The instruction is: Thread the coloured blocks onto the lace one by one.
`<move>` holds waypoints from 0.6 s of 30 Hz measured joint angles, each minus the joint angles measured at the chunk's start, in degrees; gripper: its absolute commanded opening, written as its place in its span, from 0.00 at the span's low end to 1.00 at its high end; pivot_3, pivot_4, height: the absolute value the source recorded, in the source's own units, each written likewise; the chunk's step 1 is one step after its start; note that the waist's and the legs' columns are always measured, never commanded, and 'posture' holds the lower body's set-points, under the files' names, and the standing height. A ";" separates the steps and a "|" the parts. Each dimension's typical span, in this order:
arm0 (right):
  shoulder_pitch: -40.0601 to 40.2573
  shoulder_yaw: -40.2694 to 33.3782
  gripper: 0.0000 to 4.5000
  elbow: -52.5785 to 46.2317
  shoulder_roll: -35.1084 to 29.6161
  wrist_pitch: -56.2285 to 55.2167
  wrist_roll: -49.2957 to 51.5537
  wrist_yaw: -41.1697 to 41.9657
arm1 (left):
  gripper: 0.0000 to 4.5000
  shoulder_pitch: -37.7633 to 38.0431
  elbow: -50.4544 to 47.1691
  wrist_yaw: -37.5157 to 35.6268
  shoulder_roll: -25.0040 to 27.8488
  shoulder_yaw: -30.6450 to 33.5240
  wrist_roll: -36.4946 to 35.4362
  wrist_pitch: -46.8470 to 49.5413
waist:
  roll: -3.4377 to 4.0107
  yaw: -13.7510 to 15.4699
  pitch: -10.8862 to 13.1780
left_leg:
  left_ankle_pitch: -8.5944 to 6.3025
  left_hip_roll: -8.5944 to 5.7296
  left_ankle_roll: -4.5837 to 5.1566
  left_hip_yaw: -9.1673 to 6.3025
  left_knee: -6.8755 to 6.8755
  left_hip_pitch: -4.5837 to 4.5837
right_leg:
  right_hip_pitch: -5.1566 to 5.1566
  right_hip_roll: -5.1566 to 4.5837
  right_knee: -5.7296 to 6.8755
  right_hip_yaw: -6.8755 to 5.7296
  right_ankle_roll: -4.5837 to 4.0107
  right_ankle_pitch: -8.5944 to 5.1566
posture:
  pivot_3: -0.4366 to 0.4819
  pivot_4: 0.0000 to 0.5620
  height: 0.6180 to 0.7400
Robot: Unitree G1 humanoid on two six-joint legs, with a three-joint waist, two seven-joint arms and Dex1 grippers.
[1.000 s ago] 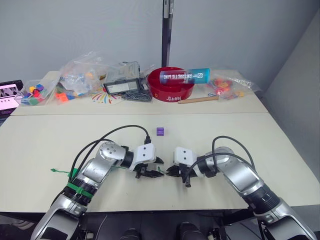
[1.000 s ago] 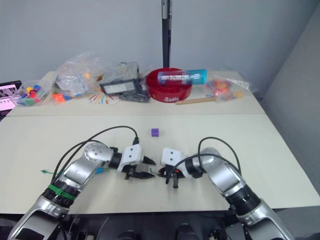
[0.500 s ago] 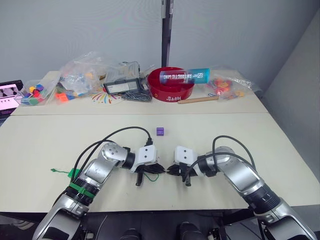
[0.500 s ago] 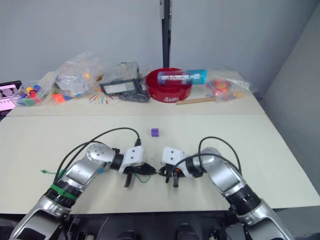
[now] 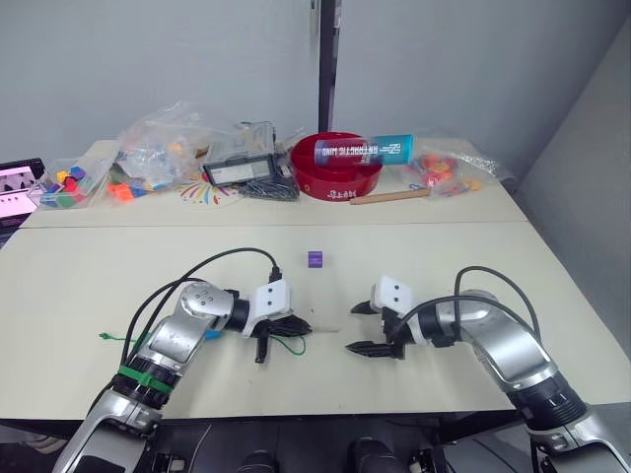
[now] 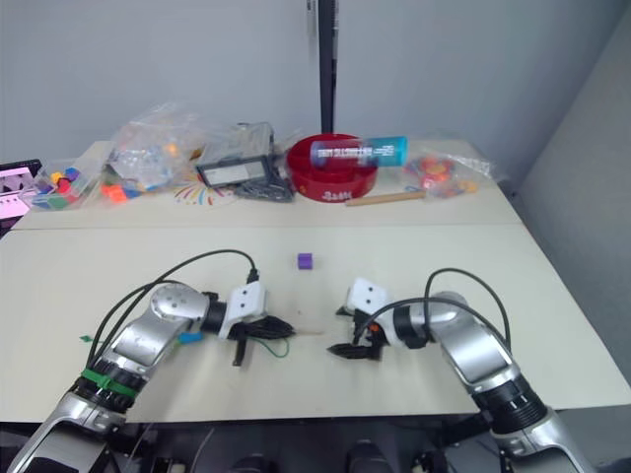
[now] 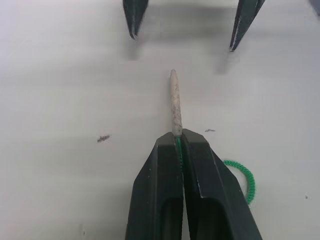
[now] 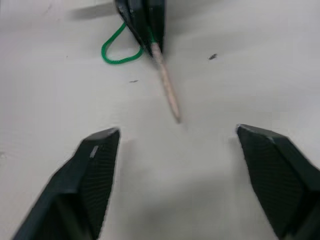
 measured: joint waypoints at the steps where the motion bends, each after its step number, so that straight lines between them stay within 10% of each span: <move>1: 0.09 -0.51 1.00 0.10 0.23 -0.01 0.07 -0.69 | 0.00 0.60 -0.11 -0.11 0.21 0.61 -0.89 0.43 | 0.00 0.04 0.00 | 0.00 0.00 0.00 0.00 0.00 0.00 | 0.00 0.00 0.01 0.00 0.00 0.00 | 0.48 0.27 0.92; 18: -7.42 -5.93 1.00 16.80 20.90 -2.81 -3.66 -26.57 | 0.00 5.90 -4.67 0.31 4.44 5.47 -3.26 2.91 | 0.00 -0.16 0.00 | 0.00 0.01 -0.01 0.01 -0.02 0.00 | -0.04 -0.01 0.03 -0.01 -0.02 0.02 | 0.48 0.27 0.92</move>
